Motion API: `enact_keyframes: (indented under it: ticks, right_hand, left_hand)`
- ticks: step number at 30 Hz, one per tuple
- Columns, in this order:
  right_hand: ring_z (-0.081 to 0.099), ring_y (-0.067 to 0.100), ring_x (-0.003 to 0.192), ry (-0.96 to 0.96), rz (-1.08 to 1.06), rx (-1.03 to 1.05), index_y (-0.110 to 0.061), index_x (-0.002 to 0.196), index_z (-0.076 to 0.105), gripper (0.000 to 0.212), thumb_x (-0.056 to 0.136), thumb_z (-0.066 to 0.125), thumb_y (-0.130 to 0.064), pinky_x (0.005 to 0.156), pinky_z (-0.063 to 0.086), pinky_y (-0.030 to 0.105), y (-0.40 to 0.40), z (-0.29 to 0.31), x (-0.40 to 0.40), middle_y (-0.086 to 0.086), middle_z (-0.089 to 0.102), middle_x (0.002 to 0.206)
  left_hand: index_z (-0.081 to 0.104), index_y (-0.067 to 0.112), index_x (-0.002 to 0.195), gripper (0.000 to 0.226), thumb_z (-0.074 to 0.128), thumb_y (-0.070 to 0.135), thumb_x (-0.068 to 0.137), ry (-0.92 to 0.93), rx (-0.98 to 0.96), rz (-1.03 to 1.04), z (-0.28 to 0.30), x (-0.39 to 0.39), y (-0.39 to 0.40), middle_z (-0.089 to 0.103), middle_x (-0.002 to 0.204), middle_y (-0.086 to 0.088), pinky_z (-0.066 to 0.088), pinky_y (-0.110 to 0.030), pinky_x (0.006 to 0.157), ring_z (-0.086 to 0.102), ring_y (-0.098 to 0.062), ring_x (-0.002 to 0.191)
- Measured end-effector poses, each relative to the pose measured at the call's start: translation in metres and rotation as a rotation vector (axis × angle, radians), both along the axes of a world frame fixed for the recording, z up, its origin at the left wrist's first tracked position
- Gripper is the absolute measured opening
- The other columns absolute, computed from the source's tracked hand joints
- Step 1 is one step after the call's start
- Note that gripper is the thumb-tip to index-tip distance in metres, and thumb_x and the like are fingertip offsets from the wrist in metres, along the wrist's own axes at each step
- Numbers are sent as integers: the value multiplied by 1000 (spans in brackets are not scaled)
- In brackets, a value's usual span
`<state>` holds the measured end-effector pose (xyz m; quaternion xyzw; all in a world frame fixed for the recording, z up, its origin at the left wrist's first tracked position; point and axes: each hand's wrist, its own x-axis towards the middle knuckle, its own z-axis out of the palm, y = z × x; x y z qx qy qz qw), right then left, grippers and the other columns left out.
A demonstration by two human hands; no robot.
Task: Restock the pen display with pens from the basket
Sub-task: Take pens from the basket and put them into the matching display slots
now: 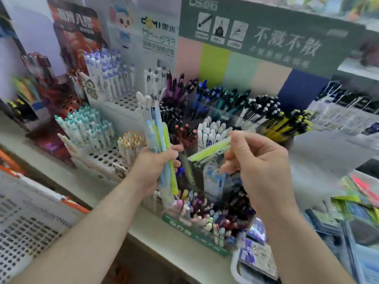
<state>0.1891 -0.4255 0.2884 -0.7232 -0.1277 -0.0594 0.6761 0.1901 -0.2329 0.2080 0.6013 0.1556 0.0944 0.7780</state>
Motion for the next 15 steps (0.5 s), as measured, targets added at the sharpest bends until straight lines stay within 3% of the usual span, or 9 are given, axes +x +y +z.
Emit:
enact_keyframes:
  ticks: [3,6,9,12,15]
  right_hand:
    - [63,15,46,-149,-55,-161,-25,78,70,18,96,64,-25,48,54,29,0,0,12,-3,64,58]
    - [63,27,53,-229,-111,-331,-24,74,67,25,97,63,-31,49,53,37,2,-14,26,4,64,61]
    - [63,26,56,-199,-95,-474,-18,76,66,27,98,61,-34,59,54,44,10,-30,36,2,64,61]
    - [60,21,55,-158,-70,-643,-17,79,64,25,98,60,-33,60,53,40,24,-40,42,0,64,61]
    - [61,23,69,-104,-52,-841,-16,83,65,24,96,61,-36,63,51,34,41,-44,45,-2,63,70]
  left_hand:
    - [67,11,78,21,58,-1,92,2,-35,34,3,-1,-6,69,84,-7,54,-34,64,61,-13,57]
    - [67,11,77,19,59,0,91,2,-85,46,6,-2,-6,65,74,-6,51,-36,66,61,-14,56]
    - [64,10,81,16,58,0,91,-16,-123,44,8,-3,-2,68,76,-1,53,-35,64,62,-13,57]
    - [62,8,86,11,57,0,92,-34,-175,6,10,-1,3,69,77,0,55,-32,61,62,-13,57]
    - [61,6,92,6,59,1,90,-30,-195,-44,12,1,8,68,78,-1,56,-30,58,63,-13,59]
